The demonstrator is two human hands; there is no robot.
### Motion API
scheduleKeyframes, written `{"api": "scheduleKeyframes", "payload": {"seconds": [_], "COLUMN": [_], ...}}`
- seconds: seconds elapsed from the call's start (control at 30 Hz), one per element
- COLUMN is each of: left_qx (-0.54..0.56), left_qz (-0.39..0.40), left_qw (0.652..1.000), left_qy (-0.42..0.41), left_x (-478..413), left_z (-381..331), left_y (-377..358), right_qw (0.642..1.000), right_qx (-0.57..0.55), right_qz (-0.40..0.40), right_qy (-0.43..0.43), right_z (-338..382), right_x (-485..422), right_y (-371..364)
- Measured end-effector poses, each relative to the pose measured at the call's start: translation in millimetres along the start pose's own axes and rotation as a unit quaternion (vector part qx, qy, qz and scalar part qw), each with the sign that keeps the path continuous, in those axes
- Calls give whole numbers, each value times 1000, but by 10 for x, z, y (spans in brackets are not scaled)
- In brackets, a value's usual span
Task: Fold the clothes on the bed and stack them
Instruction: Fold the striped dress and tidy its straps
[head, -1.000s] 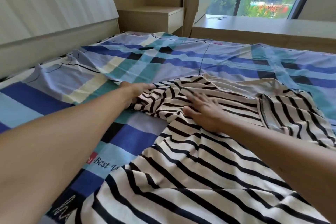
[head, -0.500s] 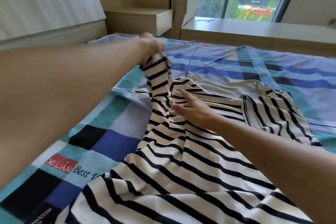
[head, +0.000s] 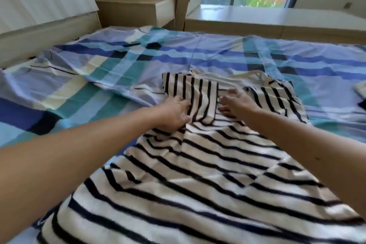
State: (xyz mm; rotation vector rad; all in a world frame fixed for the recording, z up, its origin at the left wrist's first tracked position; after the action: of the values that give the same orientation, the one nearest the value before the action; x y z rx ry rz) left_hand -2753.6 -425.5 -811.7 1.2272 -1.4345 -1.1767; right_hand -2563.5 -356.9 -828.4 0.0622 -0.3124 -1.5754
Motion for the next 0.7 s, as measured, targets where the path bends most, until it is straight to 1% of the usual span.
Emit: {"api": "scheduleKeyframes", "payload": {"seconds": [0.07, 0.1, 0.17, 0.2, 0.27, 0.33, 0.4, 0.43, 0.5, 0.57, 0.63, 0.7], "left_qx": [27, 36, 56, 65, 76, 86, 155, 194, 263, 315, 352, 356], "left_qz": [-25, -46, -37, -31, 8, 47, 72, 96, 156, 197, 195, 185], "left_qw": [999, 998, 993, 990, 981, 974, 962, 953, 930, 909, 896, 893], "left_qy": [25, 39, 93, 120, 176, 204, 215, 213, 201, 188, 189, 204], "left_x": [235, 305, 672, 822, 1135, 1445, 1683, 1840, 2121, 2328, 2455, 2507], "left_z": [-57, -20, 31, 116, 329, 476, 539, 493, 346, 255, 211, 192], "left_y": [24, 120, 108, 109, 125, 177, 175, 162, 123, 86, 99, 121], "right_qw": [994, 982, 934, 911, 891, 877, 842, 830, 826, 842, 859, 867], "right_qx": [97, 165, 311, 353, 376, 392, 445, 461, 469, 463, 463, 475], "right_qz": [31, 51, 86, 100, 135, 184, 216, 226, 237, 213, 161, 88], "right_qy": [35, 78, 151, 185, 215, 209, 216, 217, 206, 178, 147, 122], "right_z": [4, 104, 81, 67, -2, -131, -275, -338, -429, -427, -384, -381], "right_x": [214, 327, 766, 974, 1391, 1779, 2079, 2238, 2414, 2440, 2392, 2326], "right_y": [74, 89, 258, 350, 543, 735, 929, 1048, 1275, 1519, 1799, 2094]}}
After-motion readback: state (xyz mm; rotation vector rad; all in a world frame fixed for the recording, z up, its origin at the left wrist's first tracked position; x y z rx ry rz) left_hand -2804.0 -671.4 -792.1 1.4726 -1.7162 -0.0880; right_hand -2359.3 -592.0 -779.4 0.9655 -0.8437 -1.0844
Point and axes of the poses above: each hand's wrist, its own x-axis away from the middle knuckle, its own y-axis out of the back of the hand, z = x × y, the point moved 6 cm from there along -x, towards the middle knuckle, and after that the axes turned 10 degrees about -z, right-handed, at the moved point
